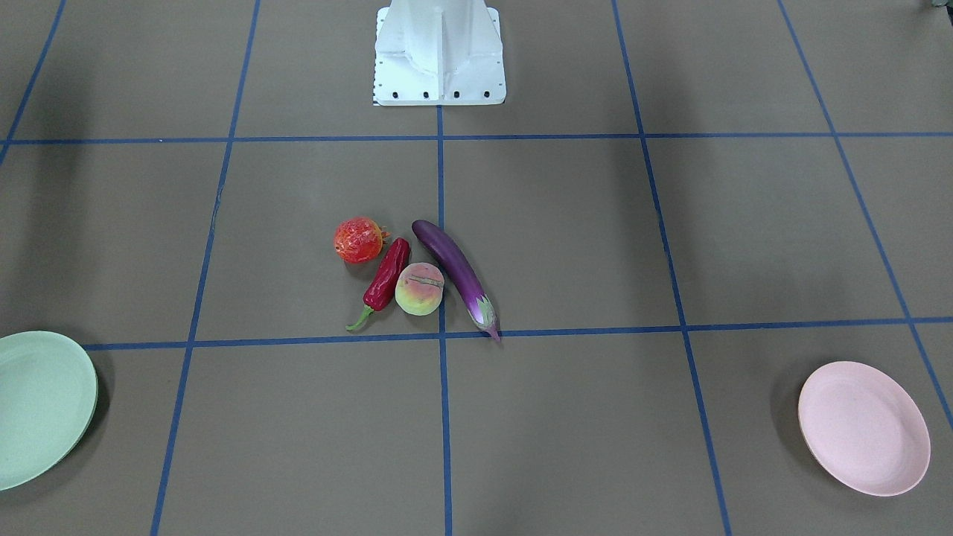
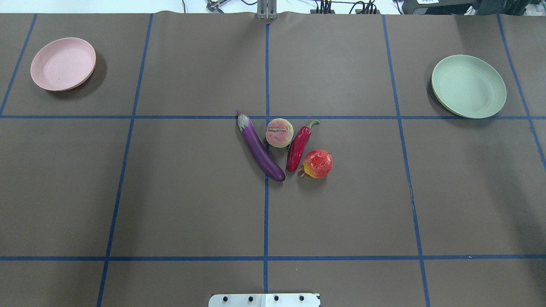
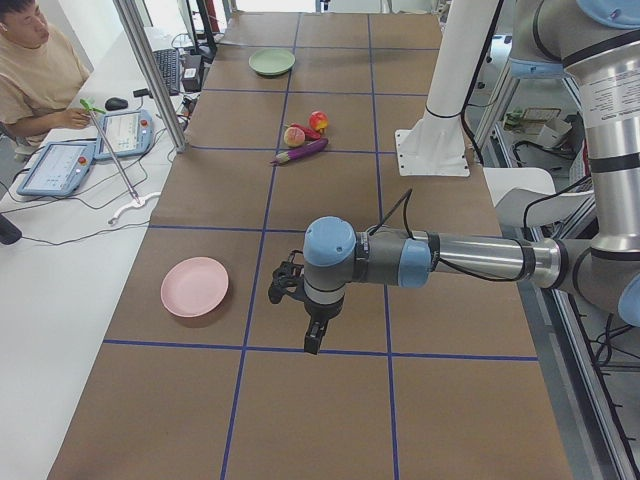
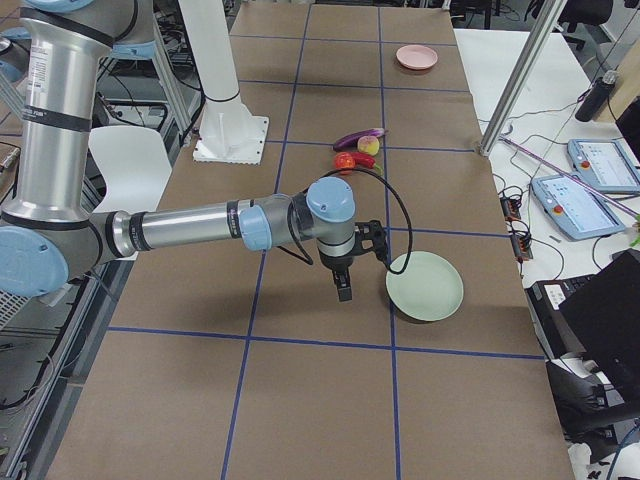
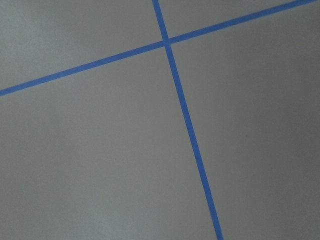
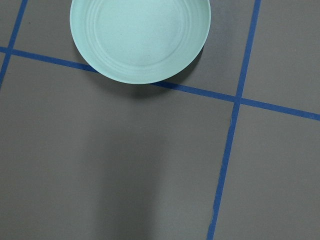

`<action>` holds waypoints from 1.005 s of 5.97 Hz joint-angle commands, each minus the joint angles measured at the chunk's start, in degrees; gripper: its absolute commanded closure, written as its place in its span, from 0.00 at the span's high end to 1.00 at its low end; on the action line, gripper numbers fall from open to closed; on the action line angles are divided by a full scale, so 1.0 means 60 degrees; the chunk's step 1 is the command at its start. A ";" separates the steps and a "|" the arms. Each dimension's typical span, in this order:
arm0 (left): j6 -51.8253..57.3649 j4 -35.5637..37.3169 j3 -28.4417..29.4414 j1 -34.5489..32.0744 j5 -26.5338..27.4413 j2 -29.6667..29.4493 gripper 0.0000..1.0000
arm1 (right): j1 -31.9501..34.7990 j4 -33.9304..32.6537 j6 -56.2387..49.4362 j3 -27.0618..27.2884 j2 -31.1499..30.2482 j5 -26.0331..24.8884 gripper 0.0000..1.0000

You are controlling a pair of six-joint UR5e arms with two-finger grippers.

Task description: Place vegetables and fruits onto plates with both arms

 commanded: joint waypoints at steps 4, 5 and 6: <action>0.0015 -0.0118 0.0015 0.0000 0.0004 -0.0014 1.00 | -0.1038 0.0015 0.0202 0.0001 0.0901 0.0115 1.00; 0.0000 -0.0103 0.0029 0.0000 -0.0010 0.0000 1.00 | -0.1683 0.0000 0.1015 0.0000 0.1720 0.0101 1.00; 0.0000 -0.0103 0.0044 0.0000 0.0004 0.0000 1.00 | -0.2646 0.0000 0.2430 0.0000 0.2757 0.0014 1.00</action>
